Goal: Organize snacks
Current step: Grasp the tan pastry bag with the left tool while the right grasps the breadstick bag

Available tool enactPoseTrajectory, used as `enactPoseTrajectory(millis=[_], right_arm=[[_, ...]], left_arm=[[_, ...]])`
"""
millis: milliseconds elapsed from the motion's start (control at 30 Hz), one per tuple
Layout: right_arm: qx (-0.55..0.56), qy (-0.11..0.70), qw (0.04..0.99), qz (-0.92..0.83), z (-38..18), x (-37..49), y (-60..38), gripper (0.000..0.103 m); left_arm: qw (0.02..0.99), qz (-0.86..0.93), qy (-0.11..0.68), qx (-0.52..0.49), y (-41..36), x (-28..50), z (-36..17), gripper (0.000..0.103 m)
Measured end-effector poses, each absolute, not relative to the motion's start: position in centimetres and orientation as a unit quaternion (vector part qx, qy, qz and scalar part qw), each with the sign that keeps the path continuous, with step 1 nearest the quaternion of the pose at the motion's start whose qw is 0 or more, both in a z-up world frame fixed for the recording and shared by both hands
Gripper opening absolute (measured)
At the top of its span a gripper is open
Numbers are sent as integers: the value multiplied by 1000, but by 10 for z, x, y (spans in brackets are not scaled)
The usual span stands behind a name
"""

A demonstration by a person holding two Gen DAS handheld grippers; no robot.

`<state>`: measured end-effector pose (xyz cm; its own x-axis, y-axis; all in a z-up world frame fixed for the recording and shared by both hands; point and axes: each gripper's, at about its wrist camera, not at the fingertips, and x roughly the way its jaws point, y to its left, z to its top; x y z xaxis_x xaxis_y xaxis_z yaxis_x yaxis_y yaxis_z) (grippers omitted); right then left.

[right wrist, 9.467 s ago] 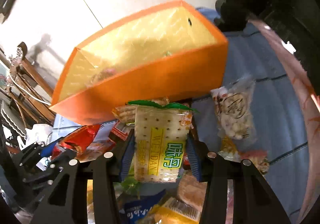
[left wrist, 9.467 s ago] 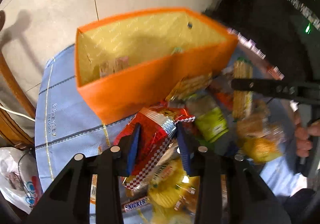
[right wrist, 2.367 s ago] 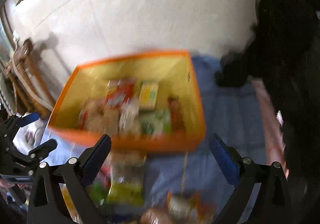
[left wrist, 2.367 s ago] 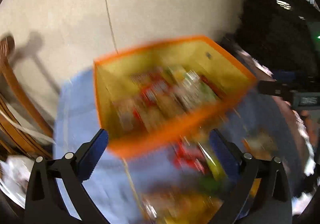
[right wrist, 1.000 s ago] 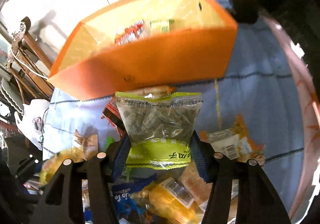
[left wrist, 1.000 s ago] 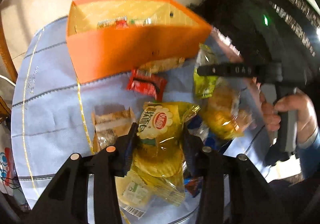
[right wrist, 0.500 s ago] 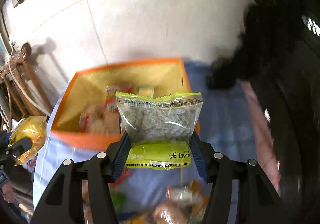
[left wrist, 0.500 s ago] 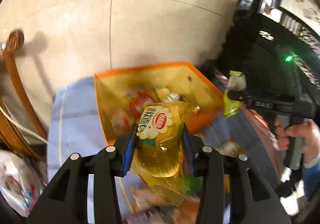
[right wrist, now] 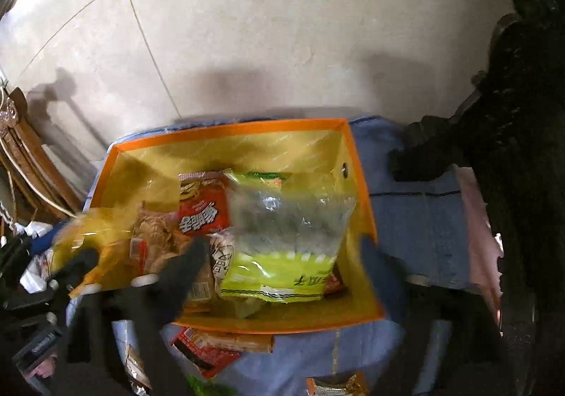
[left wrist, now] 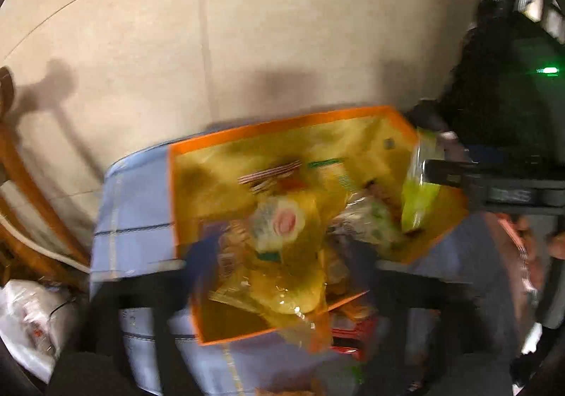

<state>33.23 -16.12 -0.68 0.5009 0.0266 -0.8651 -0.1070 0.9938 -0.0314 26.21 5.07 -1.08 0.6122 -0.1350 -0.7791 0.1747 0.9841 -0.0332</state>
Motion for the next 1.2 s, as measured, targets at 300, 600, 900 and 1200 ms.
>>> enactPoseTrajectory(millis=[300,600,900,1200], right_arm=[[-147,437,868,184,9,258,-162,99],[-362,398,759,367,-53,173,-105,99],[-343,439,725,404,-108,222,-94,98],[-291,467,739,389,-139,240,-99,99]], left_arm=[[896,-121,424,50,72,198,-11,99],[869,-206,427,141,59,111,-58,99],[841,-225,461,170,54,129,-113,99],[805,-259,514,146,66,155,-159,99]])
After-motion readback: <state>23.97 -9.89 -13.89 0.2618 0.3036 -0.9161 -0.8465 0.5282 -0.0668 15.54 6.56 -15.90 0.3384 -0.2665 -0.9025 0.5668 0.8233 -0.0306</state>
